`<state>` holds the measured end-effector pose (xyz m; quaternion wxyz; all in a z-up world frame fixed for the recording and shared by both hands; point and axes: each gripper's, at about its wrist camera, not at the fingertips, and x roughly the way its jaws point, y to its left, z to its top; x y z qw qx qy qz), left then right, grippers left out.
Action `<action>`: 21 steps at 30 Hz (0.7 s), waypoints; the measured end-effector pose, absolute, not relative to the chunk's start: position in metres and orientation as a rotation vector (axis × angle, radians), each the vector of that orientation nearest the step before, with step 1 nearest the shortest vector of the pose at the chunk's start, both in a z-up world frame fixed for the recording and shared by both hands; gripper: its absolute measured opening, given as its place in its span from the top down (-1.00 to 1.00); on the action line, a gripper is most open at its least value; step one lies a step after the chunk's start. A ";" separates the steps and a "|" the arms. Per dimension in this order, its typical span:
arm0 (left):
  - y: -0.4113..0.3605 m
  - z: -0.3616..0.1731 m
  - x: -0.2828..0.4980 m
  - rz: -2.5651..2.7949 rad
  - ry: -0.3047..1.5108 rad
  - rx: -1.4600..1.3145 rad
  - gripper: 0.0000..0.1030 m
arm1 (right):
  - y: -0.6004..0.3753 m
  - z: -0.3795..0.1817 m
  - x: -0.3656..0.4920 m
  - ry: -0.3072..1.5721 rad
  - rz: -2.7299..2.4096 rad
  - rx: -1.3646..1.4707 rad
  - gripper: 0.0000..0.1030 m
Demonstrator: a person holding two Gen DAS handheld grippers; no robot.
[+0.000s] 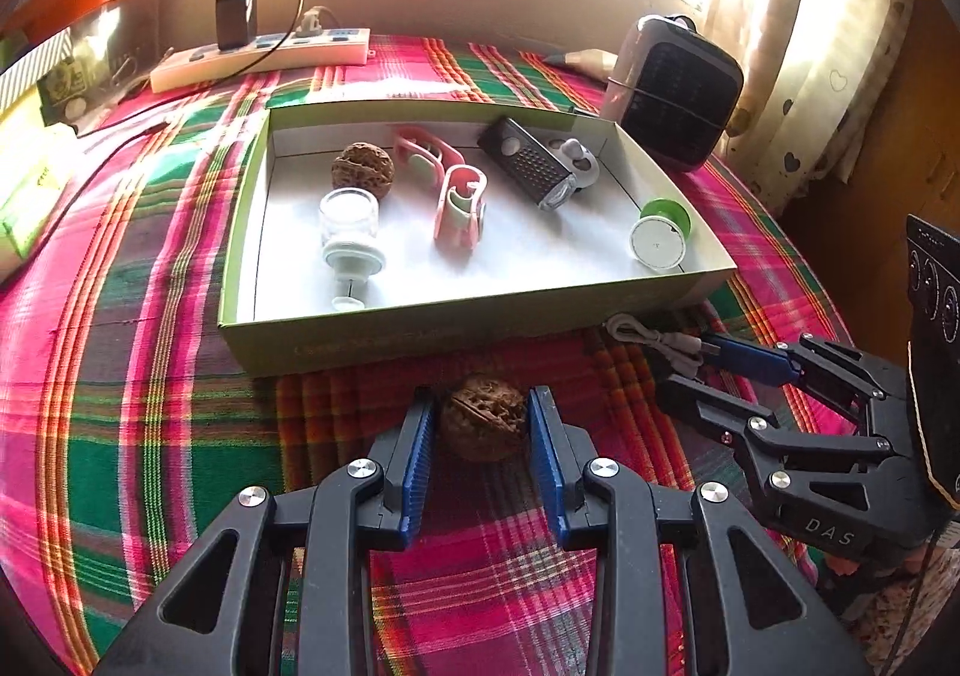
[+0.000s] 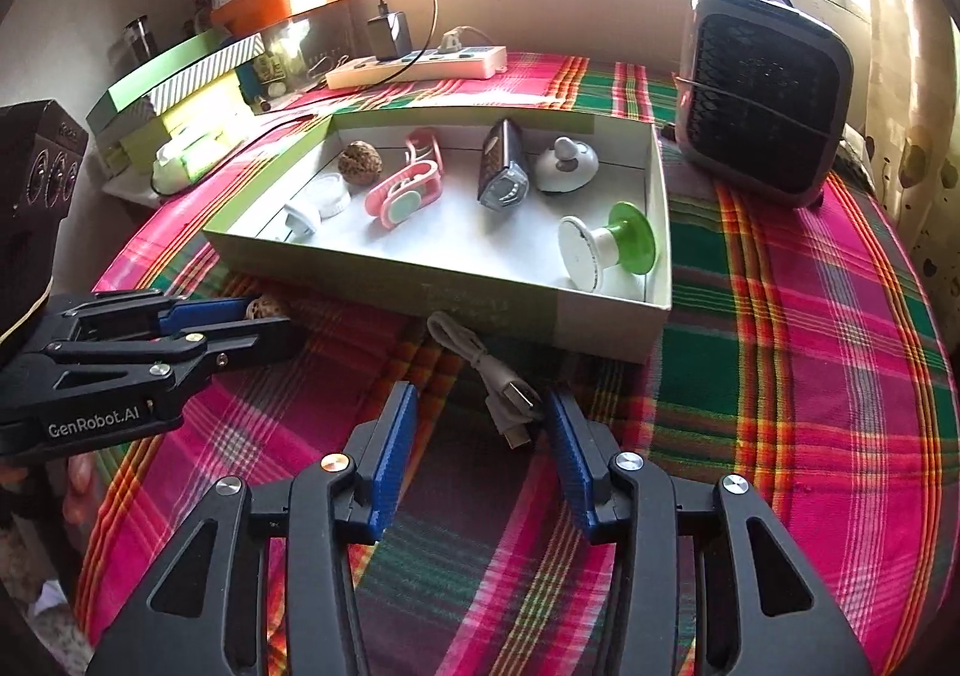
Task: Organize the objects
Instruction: 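Move the right tool to the white USB cable while the left tool holds the walnut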
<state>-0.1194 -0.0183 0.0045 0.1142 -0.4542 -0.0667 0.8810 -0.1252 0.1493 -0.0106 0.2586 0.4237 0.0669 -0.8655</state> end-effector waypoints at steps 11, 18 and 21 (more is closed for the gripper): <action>-0.025 0.004 -0.118 2.583 -0.180 -1.328 0.42 | 0.130 -0.012 -0.118 0.252 -2.350 1.142 0.12; -0.027 0.004 -0.119 2.589 -0.208 -1.326 0.42 | 0.124 -0.013 -0.126 0.290 -2.377 1.147 0.12; -0.026 0.004 -0.119 2.595 -0.190 -1.325 0.42 | 0.122 -0.013 -0.127 0.323 -2.375 1.142 0.12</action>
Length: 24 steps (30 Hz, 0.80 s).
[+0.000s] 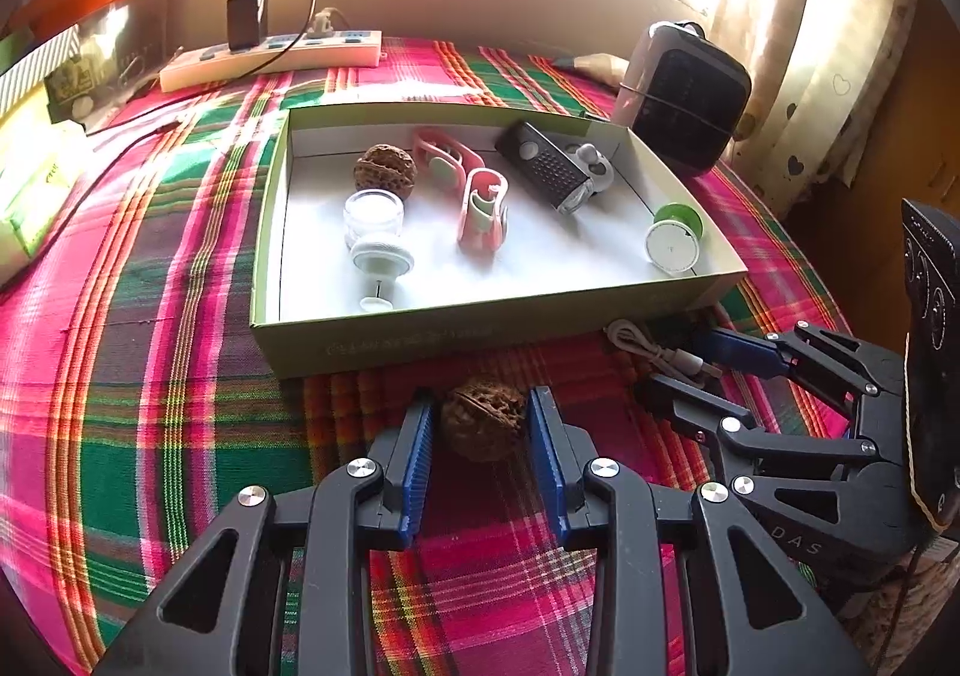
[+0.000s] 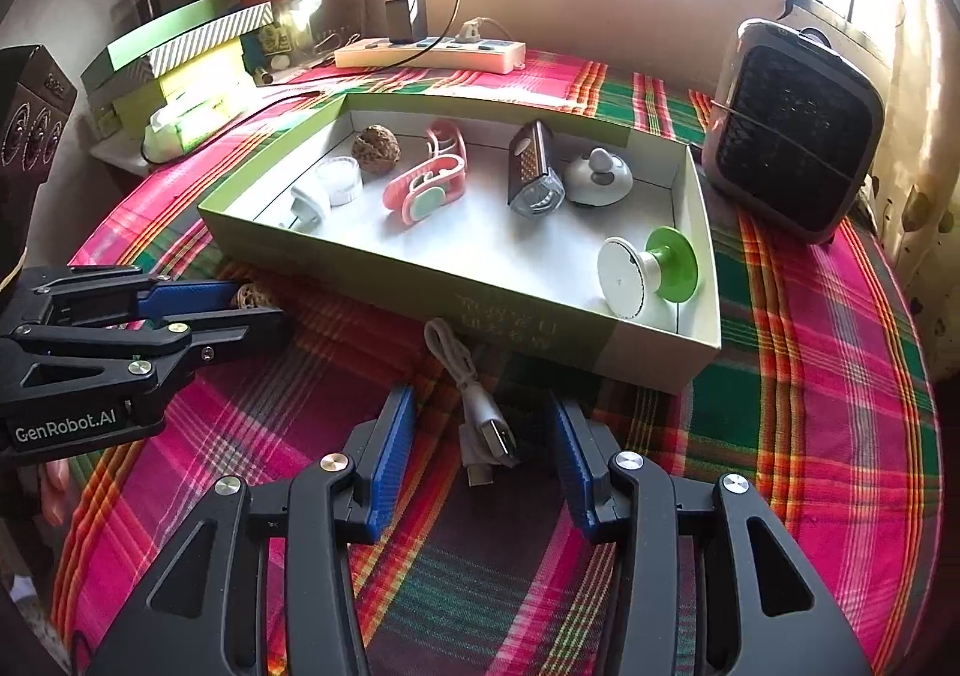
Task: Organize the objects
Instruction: 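Move the right tool to the white USB cable while the left tool holds the walnut, then close the right tool on the white USB cable while the left tool holds the walnut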
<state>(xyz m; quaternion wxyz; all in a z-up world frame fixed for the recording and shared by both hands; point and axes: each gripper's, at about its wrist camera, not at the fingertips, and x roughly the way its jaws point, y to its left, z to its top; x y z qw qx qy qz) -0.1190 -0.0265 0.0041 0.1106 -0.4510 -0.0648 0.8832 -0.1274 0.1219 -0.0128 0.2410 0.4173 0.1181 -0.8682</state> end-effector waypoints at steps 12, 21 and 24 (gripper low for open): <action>-0.019 0.005 -0.118 2.634 -0.149 -1.338 0.43 | 0.123 -0.012 -0.127 0.322 -2.380 1.135 0.36; -0.017 0.005 -0.117 2.644 -0.140 -1.343 0.43 | 0.123 -0.012 -0.124 0.323 -2.379 1.131 0.69; -0.017 0.005 -0.117 2.644 -0.137 -1.343 0.43 | 0.124 -0.012 -0.124 0.317 -2.381 1.133 0.70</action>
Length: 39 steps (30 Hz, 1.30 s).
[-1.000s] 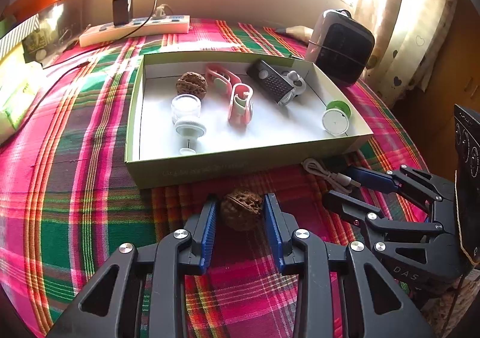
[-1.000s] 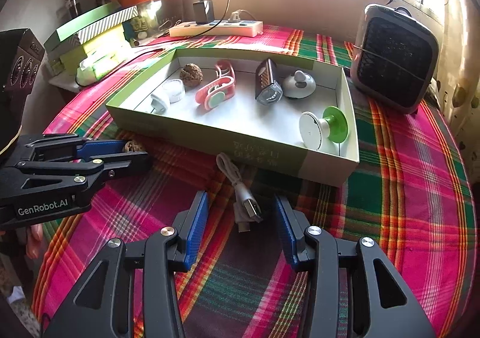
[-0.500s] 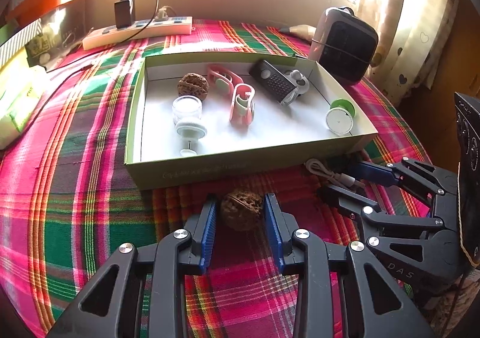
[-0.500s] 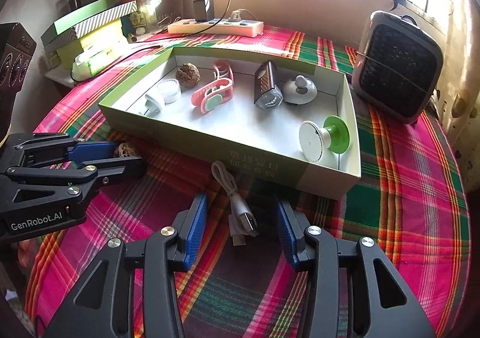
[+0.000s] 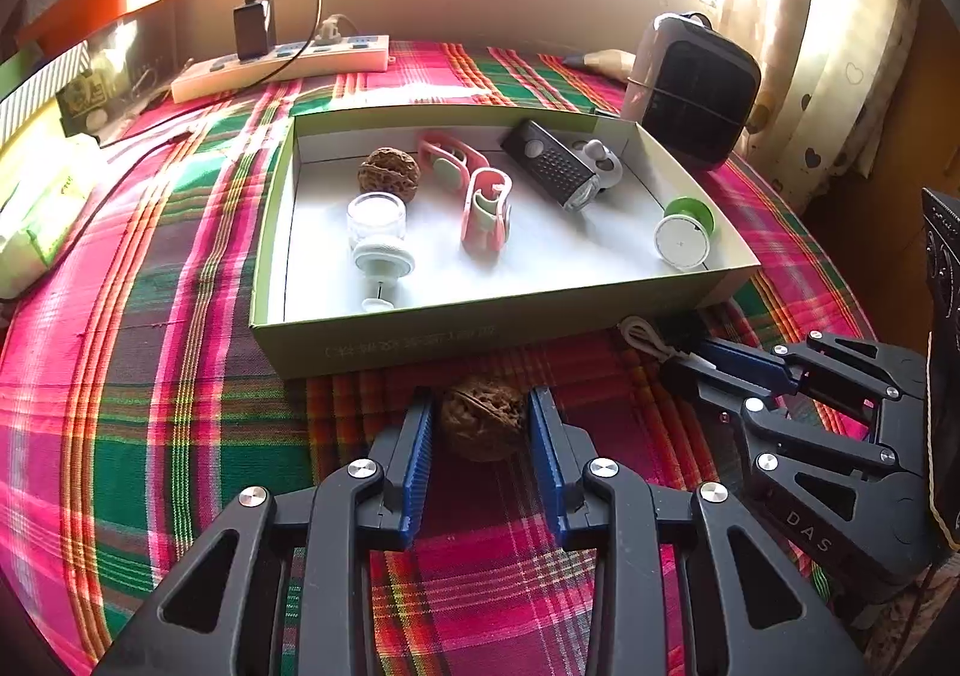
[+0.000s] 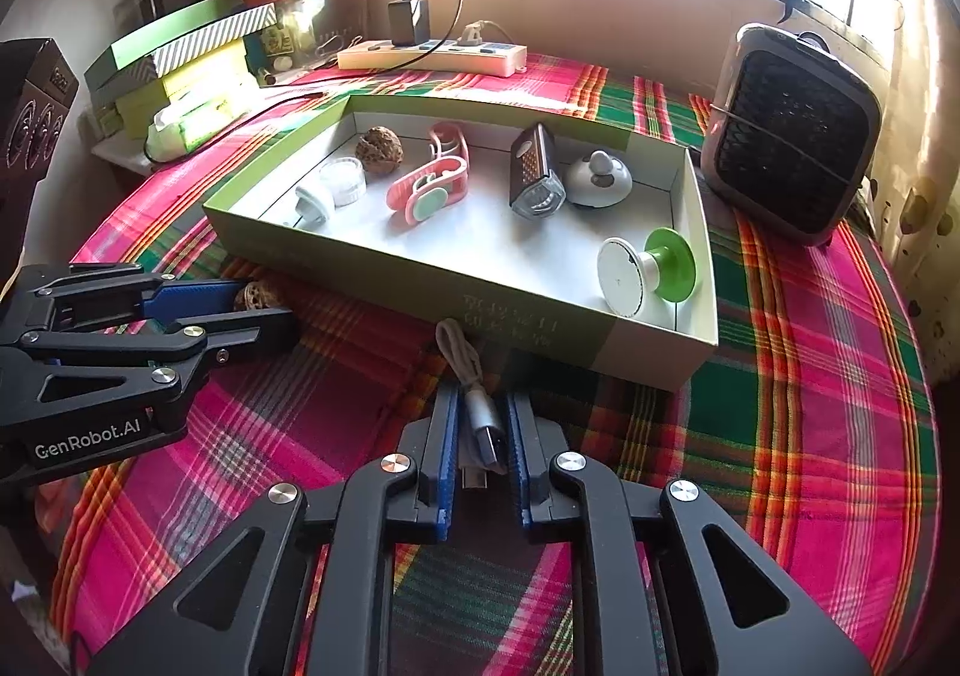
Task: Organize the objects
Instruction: 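Close the right tool on the white USB cable while the left tool holds the walnut, then carry the walnut with the left tool while the right tool carries the cable into the box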
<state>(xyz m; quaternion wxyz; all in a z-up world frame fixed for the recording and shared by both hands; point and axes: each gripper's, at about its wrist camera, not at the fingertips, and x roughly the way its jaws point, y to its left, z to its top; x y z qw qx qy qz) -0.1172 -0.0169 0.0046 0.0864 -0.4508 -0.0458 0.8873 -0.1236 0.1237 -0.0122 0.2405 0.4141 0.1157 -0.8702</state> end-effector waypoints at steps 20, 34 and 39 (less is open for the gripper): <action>-0.014 0.005 -0.115 2.647 -0.125 -1.335 0.43 | 0.126 -0.011 -0.120 0.269 -2.382 1.135 0.75; -0.011 0.009 -0.113 2.646 -0.118 -1.316 0.43 | 0.132 -0.006 -0.116 0.213 -2.395 1.120 0.76; -0.009 0.013 -0.110 2.648 -0.115 -1.307 0.43 | 0.134 -0.001 -0.113 0.194 -2.397 1.103 0.76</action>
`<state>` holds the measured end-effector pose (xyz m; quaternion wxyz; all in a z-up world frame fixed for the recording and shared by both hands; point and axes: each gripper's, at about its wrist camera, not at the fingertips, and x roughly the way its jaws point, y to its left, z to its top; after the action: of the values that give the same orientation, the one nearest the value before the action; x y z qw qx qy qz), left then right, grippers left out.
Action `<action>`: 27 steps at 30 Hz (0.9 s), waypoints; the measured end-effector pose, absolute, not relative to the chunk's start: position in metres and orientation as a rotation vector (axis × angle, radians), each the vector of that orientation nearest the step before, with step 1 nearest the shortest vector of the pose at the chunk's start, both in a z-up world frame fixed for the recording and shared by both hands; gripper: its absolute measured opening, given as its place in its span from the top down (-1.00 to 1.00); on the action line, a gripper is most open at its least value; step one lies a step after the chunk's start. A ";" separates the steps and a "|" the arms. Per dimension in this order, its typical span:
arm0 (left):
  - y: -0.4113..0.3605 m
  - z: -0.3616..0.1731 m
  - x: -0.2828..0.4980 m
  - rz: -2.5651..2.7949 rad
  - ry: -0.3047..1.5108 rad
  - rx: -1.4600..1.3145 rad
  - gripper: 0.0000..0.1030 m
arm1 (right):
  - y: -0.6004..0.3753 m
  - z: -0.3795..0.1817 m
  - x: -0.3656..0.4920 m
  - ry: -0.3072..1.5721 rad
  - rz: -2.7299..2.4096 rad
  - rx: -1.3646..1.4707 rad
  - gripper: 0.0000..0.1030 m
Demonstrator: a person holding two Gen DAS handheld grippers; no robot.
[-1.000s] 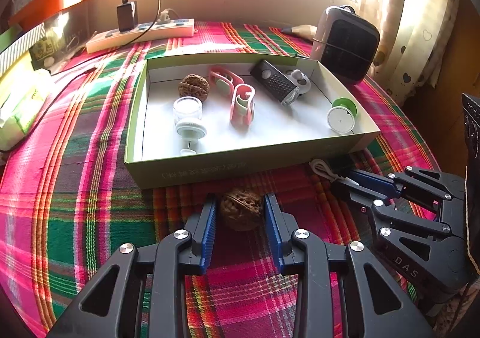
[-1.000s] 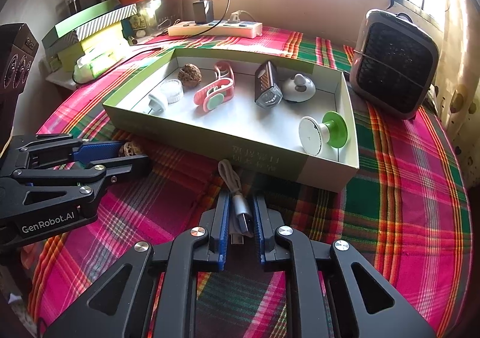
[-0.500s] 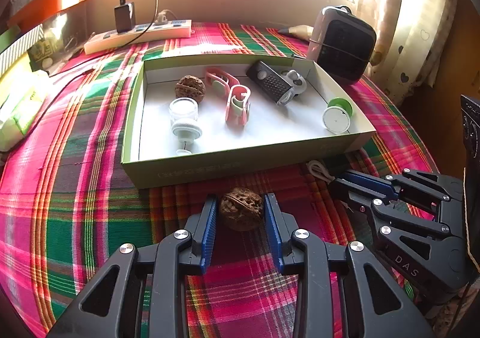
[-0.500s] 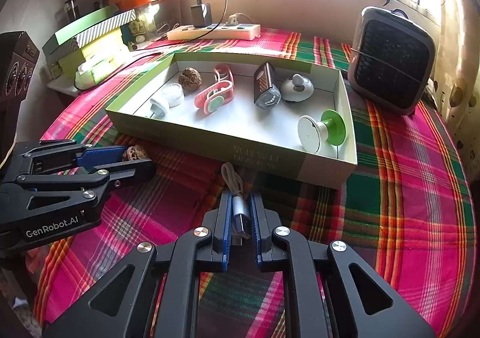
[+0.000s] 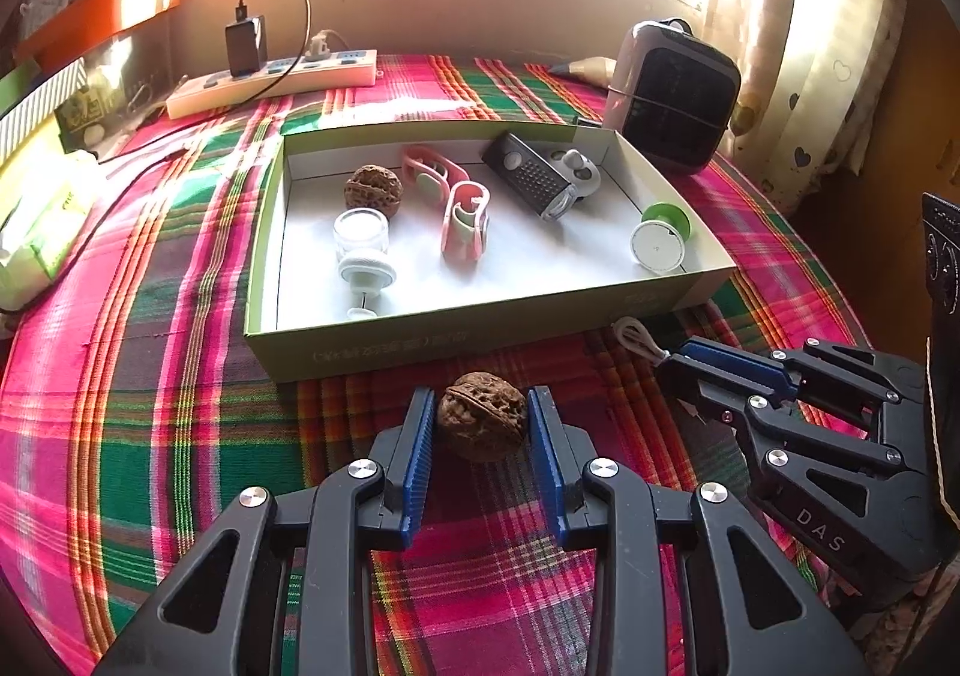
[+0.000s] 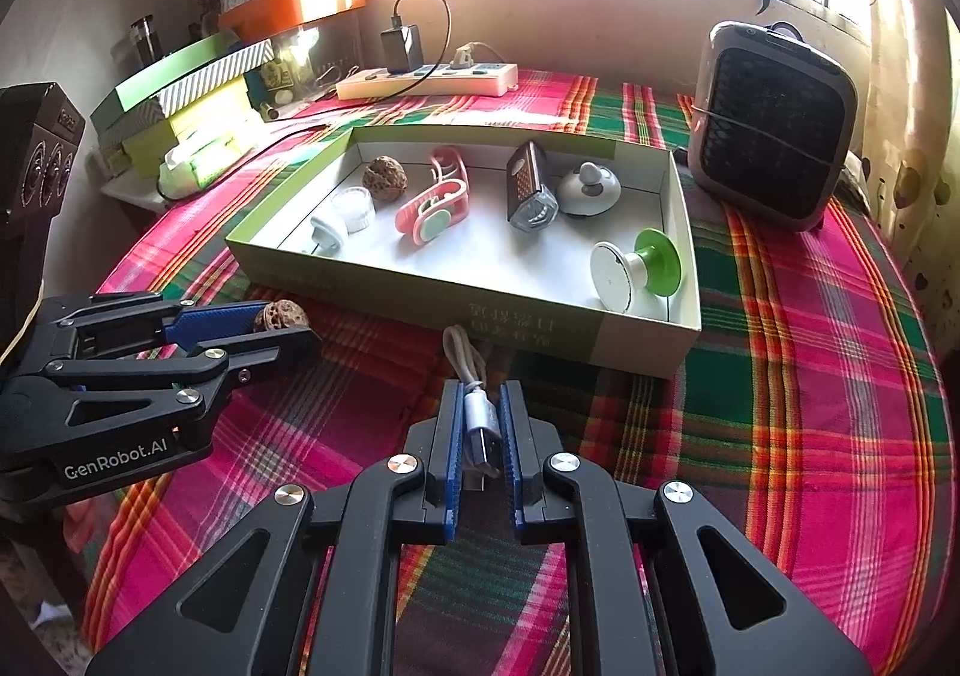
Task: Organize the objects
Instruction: 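Carry the walnut with the left tool while the right tool carries the cable into the box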
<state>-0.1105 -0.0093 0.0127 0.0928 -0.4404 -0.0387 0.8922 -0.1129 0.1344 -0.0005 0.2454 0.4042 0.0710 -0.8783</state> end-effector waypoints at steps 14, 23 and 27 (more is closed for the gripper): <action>-0.008 0.033 -0.112 2.670 -0.109 -1.244 0.43 | 0.138 0.022 -0.113 0.158 -2.419 1.032 0.76; -0.011 0.044 -0.124 2.686 -0.107 -1.218 0.43 | 0.139 0.031 -0.124 0.146 -2.443 1.015 0.76; -0.016 0.047 -0.132 2.696 -0.115 -1.214 0.43 | 0.139 0.033 -0.132 0.138 -2.448 1.017 0.76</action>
<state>-0.1323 -0.0156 0.0467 0.0913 -0.4087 -0.0388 0.9072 -0.1323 0.1391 0.0327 0.2411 0.3716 0.0505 -0.8951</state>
